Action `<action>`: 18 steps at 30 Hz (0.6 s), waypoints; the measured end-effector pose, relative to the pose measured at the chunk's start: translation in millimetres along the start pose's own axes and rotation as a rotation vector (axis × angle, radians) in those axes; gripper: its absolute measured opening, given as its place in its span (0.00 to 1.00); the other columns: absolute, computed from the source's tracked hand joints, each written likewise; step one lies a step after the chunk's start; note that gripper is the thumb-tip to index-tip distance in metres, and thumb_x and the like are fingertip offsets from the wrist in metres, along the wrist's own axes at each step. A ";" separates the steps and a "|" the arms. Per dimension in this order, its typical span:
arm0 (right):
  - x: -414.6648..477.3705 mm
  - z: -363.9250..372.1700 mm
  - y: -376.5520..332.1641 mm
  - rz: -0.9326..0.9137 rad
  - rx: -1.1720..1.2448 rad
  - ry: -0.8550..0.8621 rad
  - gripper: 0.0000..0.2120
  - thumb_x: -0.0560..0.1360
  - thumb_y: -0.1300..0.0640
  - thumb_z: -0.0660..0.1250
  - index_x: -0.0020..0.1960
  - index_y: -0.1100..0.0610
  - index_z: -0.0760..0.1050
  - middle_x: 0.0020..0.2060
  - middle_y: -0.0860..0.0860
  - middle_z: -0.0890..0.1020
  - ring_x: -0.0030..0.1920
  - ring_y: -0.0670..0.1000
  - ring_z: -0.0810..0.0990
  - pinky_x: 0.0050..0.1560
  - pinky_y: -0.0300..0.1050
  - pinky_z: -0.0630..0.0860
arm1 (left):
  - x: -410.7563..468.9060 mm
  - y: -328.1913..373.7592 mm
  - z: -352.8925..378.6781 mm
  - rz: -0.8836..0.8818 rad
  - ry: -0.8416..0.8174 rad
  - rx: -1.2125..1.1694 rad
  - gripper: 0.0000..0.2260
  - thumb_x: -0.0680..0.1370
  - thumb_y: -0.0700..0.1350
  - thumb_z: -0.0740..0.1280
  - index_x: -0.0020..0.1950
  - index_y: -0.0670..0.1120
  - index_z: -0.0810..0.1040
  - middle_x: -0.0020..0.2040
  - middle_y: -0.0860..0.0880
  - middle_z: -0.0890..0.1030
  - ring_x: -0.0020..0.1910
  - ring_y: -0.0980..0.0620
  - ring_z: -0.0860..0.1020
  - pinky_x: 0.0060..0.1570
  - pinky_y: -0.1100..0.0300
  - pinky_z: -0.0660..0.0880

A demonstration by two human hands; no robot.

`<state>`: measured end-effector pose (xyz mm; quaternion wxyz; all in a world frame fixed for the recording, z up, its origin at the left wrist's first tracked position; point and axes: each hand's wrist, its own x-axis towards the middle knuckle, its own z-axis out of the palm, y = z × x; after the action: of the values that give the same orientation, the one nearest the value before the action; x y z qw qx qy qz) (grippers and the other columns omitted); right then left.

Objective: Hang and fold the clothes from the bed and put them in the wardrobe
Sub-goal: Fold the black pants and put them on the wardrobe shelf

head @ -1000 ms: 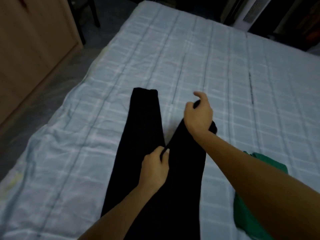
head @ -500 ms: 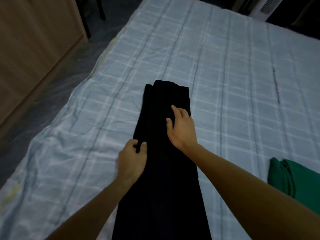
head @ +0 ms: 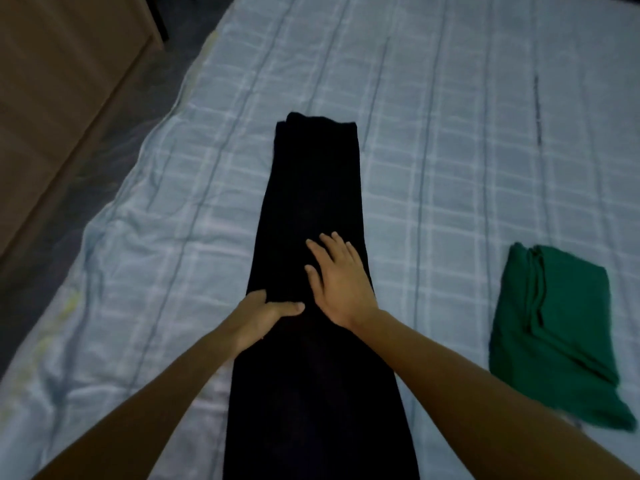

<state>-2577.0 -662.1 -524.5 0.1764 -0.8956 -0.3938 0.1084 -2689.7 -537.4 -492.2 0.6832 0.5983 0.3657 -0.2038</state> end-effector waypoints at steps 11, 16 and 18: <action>-135.4 -15.1 -35.2 -0.015 -0.021 -0.110 0.23 0.81 0.51 0.54 0.74 0.56 0.60 0.72 0.59 0.65 0.74 0.58 0.58 0.75 0.52 0.50 | -89.9 -88.6 18.0 -0.095 0.284 0.003 0.10 0.80 0.47 0.62 0.49 0.41 0.78 0.45 0.43 0.81 0.44 0.45 0.80 0.39 0.55 0.78; -181.2 -5.5 -57.6 -0.086 -0.096 -0.197 0.26 0.81 0.49 0.52 0.76 0.55 0.55 0.74 0.60 0.60 0.75 0.58 0.54 0.75 0.53 0.47 | -125.7 -123.5 33.0 0.026 0.703 0.295 0.12 0.80 0.49 0.62 0.51 0.40 0.73 0.47 0.42 0.78 0.47 0.41 0.77 0.39 0.57 0.71; -202.2 1.2 -64.1 -0.113 -0.135 -0.224 0.27 0.81 0.48 0.52 0.77 0.56 0.52 0.75 0.60 0.57 0.76 0.58 0.51 0.75 0.54 0.45 | -139.4 -134.6 40.7 0.154 0.787 0.545 0.16 0.79 0.49 0.63 0.61 0.41 0.69 0.55 0.39 0.75 0.52 0.38 0.75 0.47 0.51 0.72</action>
<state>-2754.8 -771.9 -488.7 0.0762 -0.8641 -0.4673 0.1709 -2866.2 -626.0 -477.8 0.3247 0.8124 0.4844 0.0008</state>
